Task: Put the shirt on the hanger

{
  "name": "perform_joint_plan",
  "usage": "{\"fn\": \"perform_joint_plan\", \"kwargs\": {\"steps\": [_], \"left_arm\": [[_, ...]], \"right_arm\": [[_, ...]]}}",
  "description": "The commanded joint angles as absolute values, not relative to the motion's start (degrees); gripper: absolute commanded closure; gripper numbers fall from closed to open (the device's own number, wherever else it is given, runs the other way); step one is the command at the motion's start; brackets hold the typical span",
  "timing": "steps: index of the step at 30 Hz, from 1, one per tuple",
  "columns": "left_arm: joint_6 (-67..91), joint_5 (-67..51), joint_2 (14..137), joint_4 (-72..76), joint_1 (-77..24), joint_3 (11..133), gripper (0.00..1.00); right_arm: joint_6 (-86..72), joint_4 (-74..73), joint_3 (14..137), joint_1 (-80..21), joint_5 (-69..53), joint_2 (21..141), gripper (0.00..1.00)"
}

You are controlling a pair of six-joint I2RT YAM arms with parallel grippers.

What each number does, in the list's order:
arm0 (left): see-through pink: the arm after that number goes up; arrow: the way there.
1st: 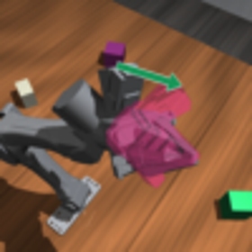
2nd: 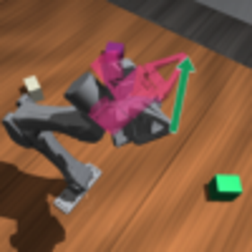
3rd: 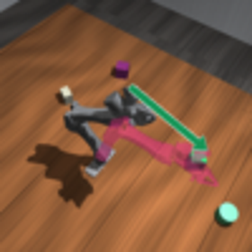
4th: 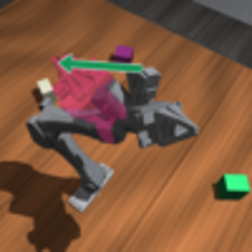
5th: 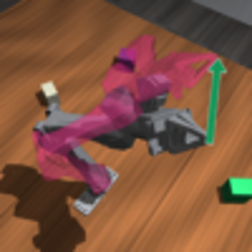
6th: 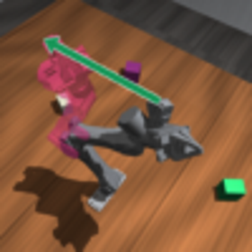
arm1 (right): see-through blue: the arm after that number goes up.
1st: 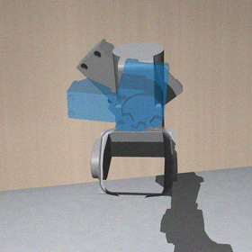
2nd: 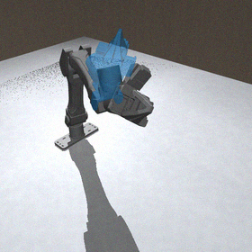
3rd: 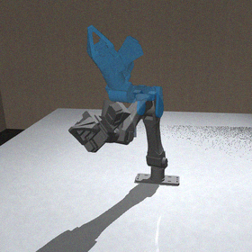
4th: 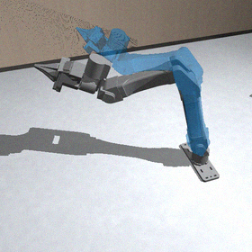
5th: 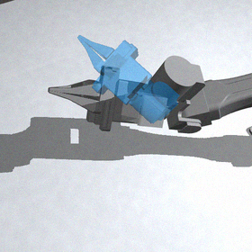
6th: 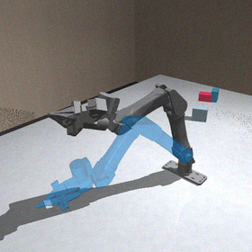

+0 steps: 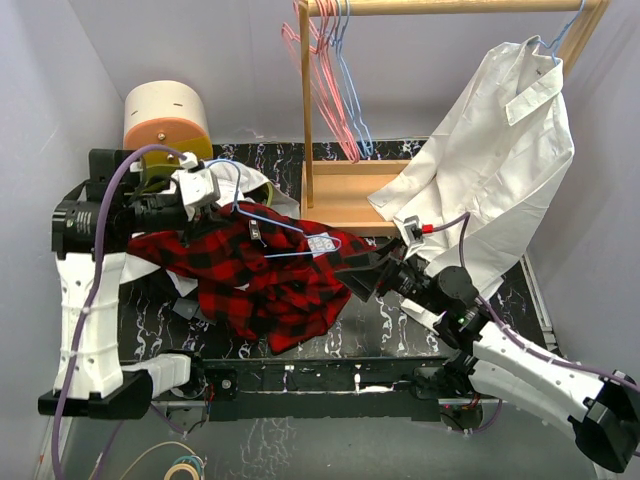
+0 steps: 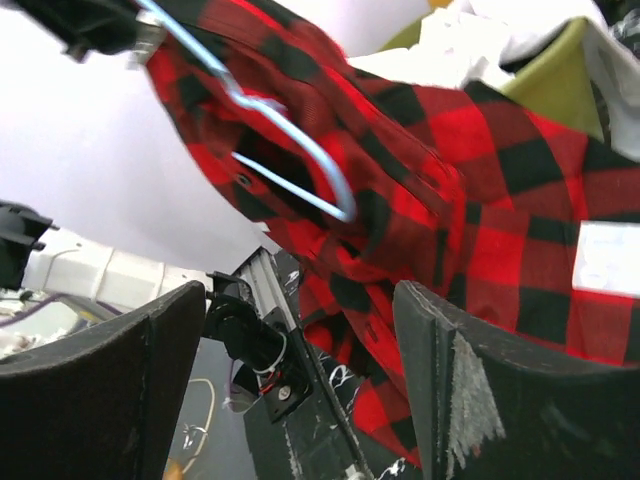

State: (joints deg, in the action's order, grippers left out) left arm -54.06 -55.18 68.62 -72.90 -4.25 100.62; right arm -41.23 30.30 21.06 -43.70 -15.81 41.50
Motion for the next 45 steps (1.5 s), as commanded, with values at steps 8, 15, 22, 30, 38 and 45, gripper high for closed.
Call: {"fn": "perform_joint_plan", "kwargs": {"steps": [8, 15, 22, 30, 38, 45], "left_arm": [[-58.32, -62.24, 60.6, -69.38, -4.04, 102.9, 1.0], [-66.54, -68.24, 59.73, -72.72, -4.04, 103.55, 1.0], [-61.34, -70.45, 59.38, -65.15, -3.98, 104.06, 1.0], [-55.06, -71.13, 60.04, -59.71, -3.18, 103.47, 1.0], [-55.29, -70.17, 60.1, -59.72, -2.33, 101.09, 1.0], [-56.84, -69.83, 59.89, -60.69, -2.29, 98.6, 1.0]], "right_arm": [[-51.84, 46.68, 15.44, -41.46, -20.84, 45.59, 0.41], [-66.65, 74.33, 15.88, -39.96, -31.34, 61.14, 0.13], [-79.25, 101.33, 20.34, -39.64, -35.06, 80.07, 0.15], [-79.73, 104.51, 27.89, -39.56, -35.69, 85.02, 0.14], [-81.0, 104.55, 29.01, -38.51, -36.57, 86.54, 0.41], [-80.74, 104.54, 31.33, -38.44, -38.3, 87.38, 0.67]]}}
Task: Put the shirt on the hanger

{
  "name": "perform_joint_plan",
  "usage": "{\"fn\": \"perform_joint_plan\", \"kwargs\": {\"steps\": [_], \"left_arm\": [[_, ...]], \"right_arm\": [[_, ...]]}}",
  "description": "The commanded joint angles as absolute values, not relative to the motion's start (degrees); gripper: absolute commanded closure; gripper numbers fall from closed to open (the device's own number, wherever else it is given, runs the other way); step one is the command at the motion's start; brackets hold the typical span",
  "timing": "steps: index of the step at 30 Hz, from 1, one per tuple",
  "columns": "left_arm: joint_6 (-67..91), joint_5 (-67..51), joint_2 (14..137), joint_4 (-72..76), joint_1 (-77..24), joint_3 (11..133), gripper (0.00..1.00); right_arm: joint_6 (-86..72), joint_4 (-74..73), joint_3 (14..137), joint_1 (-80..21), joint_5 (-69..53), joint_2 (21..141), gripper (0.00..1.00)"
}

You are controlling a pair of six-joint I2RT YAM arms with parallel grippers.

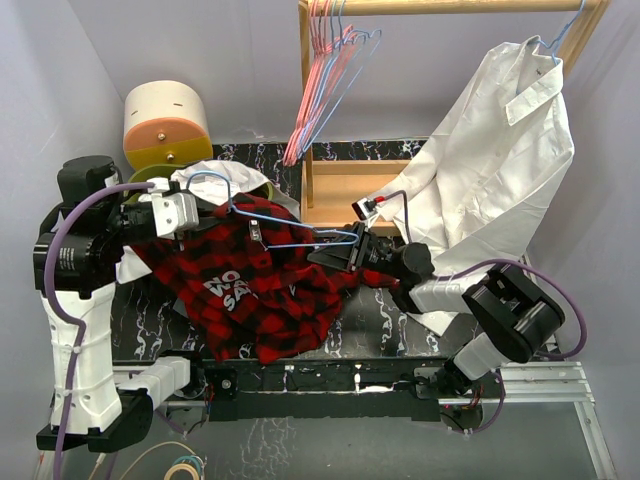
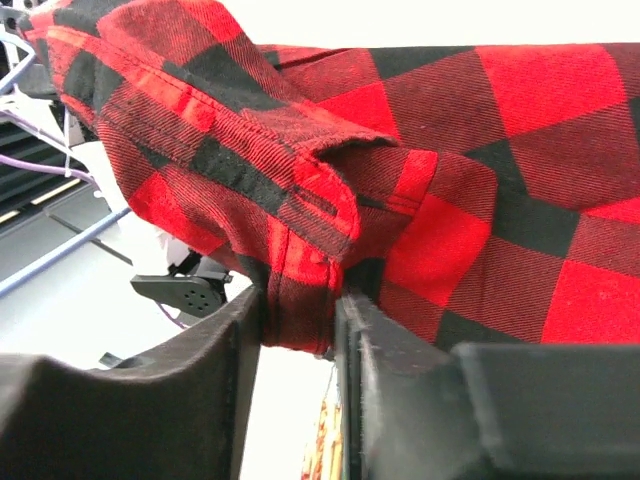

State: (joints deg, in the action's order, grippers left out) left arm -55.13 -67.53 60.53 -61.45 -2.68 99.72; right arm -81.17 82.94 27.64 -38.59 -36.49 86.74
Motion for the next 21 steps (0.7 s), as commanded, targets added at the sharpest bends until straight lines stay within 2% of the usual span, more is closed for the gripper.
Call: {"fn": "perform_joint_plan", "kwargs": {"steps": [1, 3, 4, 11, 21], "left_arm": [[-56.97, -69.64, 59.79, -60.67, -2.29, 98.04, 1.0], [-57.57, -68.23, 59.5, -60.71, -2.29, 96.64, 1.0], [-58.22, -66.91, 59.3, -60.83, -2.29, 95.69, 1.0], [-59.77, -56.96, 58.09, -59.52, -2.29, 91.64, 1.0], [-59.22, -47.97, 59.3, -58.44, -2.35, 90.03, 1.0]], "right_arm": [[-80.79, 104.54, 31.59, -38.27, -38.65, 87.66, 0.74], [-79.98, 103.93, 31.41, -37.16, -39.36, 88.14, 0.9], [-78.48, 102.19, 30.92, -36.14, -39.48, 88.03, 0.92], [-72.64, 92.92, 26.93, -27.19, -40.14, 86.78, 0.92], [-49.07, 56.22, 29.3, -26.63, -37.64, 72.46, 0.92]]}}
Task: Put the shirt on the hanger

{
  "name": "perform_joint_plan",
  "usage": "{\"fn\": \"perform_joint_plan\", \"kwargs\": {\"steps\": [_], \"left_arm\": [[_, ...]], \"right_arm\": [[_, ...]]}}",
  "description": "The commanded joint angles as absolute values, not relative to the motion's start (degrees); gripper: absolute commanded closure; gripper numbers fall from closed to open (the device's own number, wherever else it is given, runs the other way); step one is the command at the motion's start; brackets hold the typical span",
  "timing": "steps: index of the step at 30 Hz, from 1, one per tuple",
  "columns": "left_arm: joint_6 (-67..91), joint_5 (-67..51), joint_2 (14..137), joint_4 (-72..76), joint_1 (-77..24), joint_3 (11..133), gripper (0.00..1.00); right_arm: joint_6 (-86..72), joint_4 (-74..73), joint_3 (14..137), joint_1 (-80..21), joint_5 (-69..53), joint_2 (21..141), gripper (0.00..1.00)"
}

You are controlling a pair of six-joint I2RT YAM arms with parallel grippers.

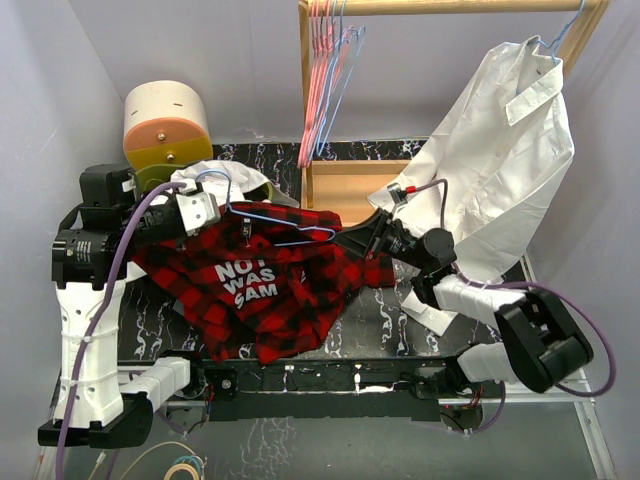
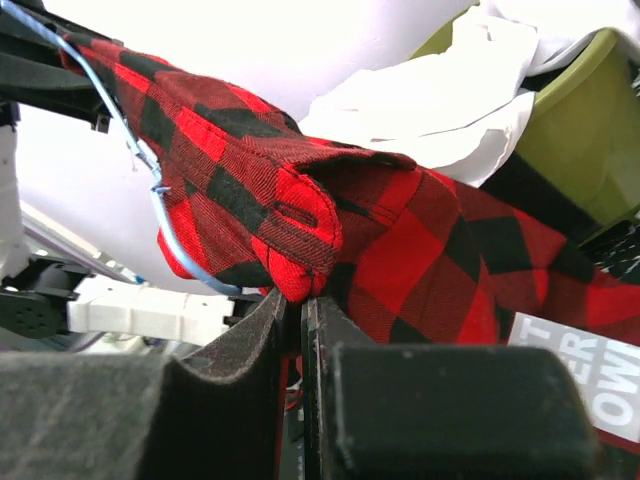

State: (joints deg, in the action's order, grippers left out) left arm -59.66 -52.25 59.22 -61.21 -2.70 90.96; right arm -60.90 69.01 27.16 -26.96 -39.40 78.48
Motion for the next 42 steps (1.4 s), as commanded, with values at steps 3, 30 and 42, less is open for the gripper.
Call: {"fn": "perform_joint_plan", "kwargs": {"steps": [3, 30, 42], "left_arm": [[-60.29, -46.78, 60.23, -59.38, -2.37, 89.66, 1.0], [-38.28, -36.77, 63.62, -44.46, -6.98, 89.79, 1.0], [-42.17, -41.66, 59.29, -47.11, -7.08, 90.02, 1.0]], "right_arm": [[-44.97, 47.97, 30.38, -26.69, -35.73, 67.47, 0.92], [-30.83, 27.09, 46.41, -52.96, -16.27, 66.43, 0.92], [-16.68, 22.24, 36.01, -53.0, -6.95, 46.2, 0.02]]}}
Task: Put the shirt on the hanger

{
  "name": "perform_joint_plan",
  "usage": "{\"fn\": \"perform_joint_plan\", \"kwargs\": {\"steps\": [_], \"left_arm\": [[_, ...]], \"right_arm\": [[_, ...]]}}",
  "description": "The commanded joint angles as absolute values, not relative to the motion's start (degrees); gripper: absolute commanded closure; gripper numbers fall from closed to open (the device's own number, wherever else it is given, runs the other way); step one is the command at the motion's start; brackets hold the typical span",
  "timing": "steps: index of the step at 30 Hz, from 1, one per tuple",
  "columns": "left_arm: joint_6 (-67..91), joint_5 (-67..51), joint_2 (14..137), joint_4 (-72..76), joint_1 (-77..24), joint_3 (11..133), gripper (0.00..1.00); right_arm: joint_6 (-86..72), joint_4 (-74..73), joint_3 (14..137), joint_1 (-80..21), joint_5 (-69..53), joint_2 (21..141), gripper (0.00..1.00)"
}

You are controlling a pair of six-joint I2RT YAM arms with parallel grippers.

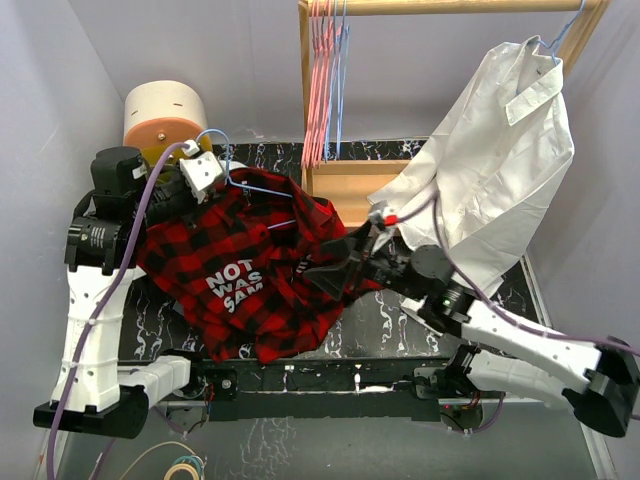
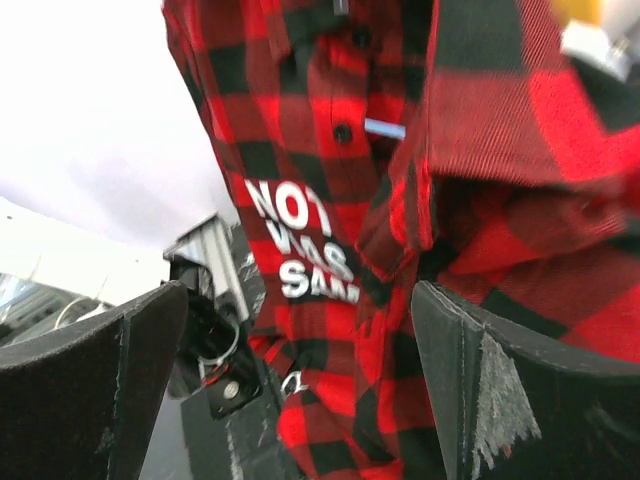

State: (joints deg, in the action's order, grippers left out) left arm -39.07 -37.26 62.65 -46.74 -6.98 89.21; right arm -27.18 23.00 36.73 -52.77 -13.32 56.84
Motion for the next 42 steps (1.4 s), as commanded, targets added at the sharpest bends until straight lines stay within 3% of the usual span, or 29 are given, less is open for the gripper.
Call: {"fn": "perform_joint_plan", "kwargs": {"steps": [1, 7, 11, 17, 21, 29, 32, 36, 37, 38, 42], "left_arm": [[-43.51, -42.25, 58.93, -47.91, -7.03, 89.56, 1.0], [-55.1, -51.46, 57.06, -56.88, -7.08, 87.98, 1.0], [-60.85, -55.37, 56.75, -61.42, -7.91, 86.98, 1.0], [-63.69, -55.7, 57.85, -61.1, -9.2, 86.05, 1.0], [-66.3, -57.7, 58.37, -62.86, -9.69, 86.32, 1.0], [-76.06, -60.56, 60.5, -71.8, -11.45, 88.43, 1.0], [-75.5, -60.84, 61.83, -71.39, -11.57, 89.43, 1.0], [-74.2, -61.13, 63.49, -70.55, -11.6, 90.58, 1.0], [-74.34, -60.91, 63.66, -70.45, -11.6, 90.41, 1.0], [-74.46, -60.4, 63.76, -70.14, -11.58, 90.22, 1.0], [-74.41, -59.76, 64.8, -70.03, -11.6, 90.26, 1.0]], "right_arm": [[-14.13, 21.26, 35.43, -52.94, -6.01, 43.45, 0.02], [0.93, 8.51, 36.38, -53.0, -1.47, 35.4, 0.0], [12.71, 9.46, 31.36, -53.0, -7.23, 32.3, 0.0], [26.2, -1.63, 36.23, -52.99, -9.72, 40.22, 0.03], [28.95, -2.15, 37.69, -52.99, -12.36, 42.43, 0.03], [31.06, -1.32, 43.44, -50.62, -20.28, 51.5, 0.11], [30.34, -1.1, 45.95, -48.85, -26.33, 55.31, 0.28], [30.11, 0.27, 48.41, -47.71, -30.65, 58.25, 0.72], [29.29, 0.64, 48.96, -47.2, -32.14, 58.46, 0.75], [28.28, 1.29, 49.31, -46.7, -33.49, 58.4, 0.71], [24.63, 2.21, 50.02, -46.04, -38.16, 57.22, 0.42]]}}
